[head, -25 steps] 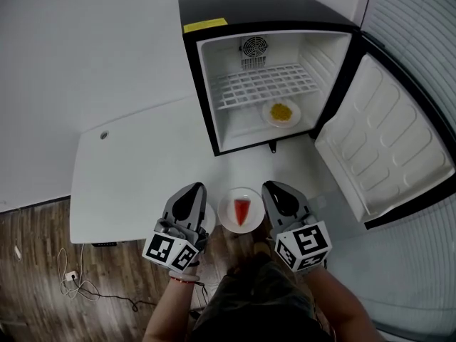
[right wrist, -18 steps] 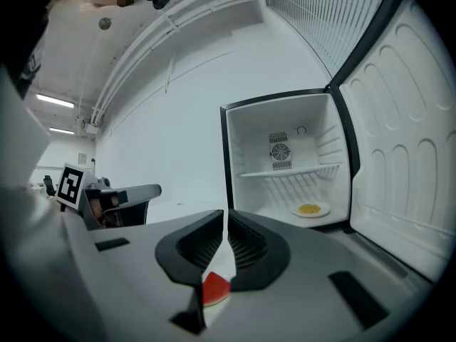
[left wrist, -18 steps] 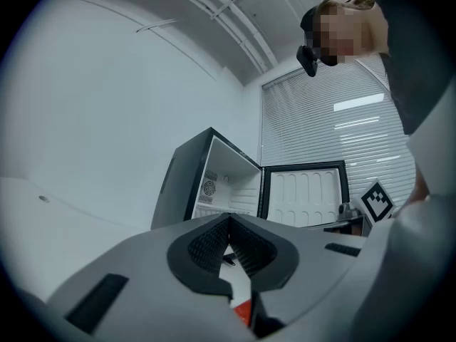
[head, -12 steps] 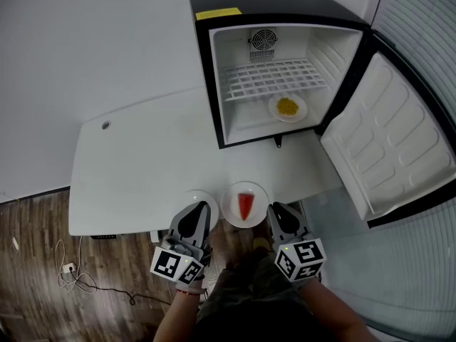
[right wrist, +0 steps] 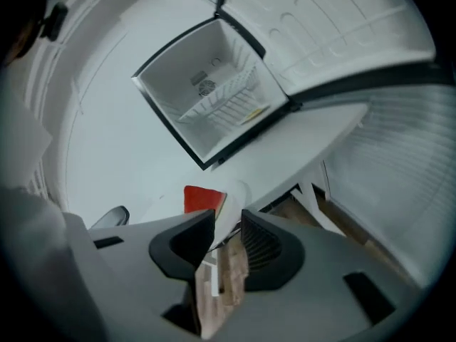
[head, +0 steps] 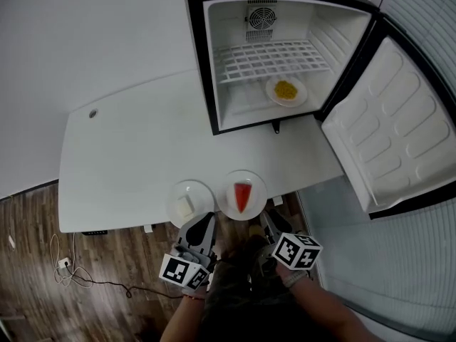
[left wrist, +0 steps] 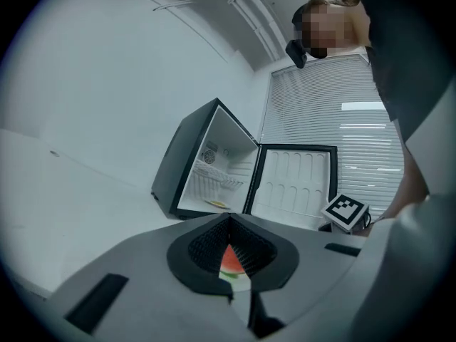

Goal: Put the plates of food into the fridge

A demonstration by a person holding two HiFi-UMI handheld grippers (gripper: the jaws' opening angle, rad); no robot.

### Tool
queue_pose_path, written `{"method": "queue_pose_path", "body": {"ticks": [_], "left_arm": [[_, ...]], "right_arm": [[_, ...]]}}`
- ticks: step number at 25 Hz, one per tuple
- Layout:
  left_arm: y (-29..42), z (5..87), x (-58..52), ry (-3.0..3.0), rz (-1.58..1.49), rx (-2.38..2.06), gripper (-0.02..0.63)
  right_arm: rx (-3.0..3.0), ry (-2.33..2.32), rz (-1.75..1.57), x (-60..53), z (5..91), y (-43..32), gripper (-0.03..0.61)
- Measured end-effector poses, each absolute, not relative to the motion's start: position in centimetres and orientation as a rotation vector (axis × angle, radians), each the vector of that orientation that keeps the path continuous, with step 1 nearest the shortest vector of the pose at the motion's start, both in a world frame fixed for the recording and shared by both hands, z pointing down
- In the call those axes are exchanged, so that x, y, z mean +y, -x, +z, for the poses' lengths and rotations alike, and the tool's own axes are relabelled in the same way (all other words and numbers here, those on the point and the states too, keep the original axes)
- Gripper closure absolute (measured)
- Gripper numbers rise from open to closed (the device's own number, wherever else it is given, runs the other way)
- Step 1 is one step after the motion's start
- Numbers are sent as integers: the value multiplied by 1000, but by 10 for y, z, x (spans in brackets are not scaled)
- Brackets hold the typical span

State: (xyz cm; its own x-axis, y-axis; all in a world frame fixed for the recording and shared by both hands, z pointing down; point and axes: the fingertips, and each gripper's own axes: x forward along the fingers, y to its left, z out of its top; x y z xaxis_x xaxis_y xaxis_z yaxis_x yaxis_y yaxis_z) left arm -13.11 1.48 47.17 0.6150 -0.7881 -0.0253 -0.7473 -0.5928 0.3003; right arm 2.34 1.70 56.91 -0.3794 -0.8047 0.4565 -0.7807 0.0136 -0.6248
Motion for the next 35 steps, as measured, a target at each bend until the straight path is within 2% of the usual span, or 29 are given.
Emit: {"method": "queue_pose_path", "body": {"ticks": [7, 17, 20, 35], "left_arm": [[126, 483, 17, -2563, -218, -1219, 607], [128, 487, 8, -2541, -200, -1215, 607], [128, 489, 6, -2528, -197, -1218, 607], [120, 474, -34, -2503, -226, -1269, 607]], "right_arm": [[1715, 1448, -1692, 6, 602, -13, 469], [1590, 1207, -1777, -8, 607, 3, 471], [1568, 1172, -1791, -9, 607, 3, 546], [1546, 1144, -1837, -20, 594, -17, 565]]}}
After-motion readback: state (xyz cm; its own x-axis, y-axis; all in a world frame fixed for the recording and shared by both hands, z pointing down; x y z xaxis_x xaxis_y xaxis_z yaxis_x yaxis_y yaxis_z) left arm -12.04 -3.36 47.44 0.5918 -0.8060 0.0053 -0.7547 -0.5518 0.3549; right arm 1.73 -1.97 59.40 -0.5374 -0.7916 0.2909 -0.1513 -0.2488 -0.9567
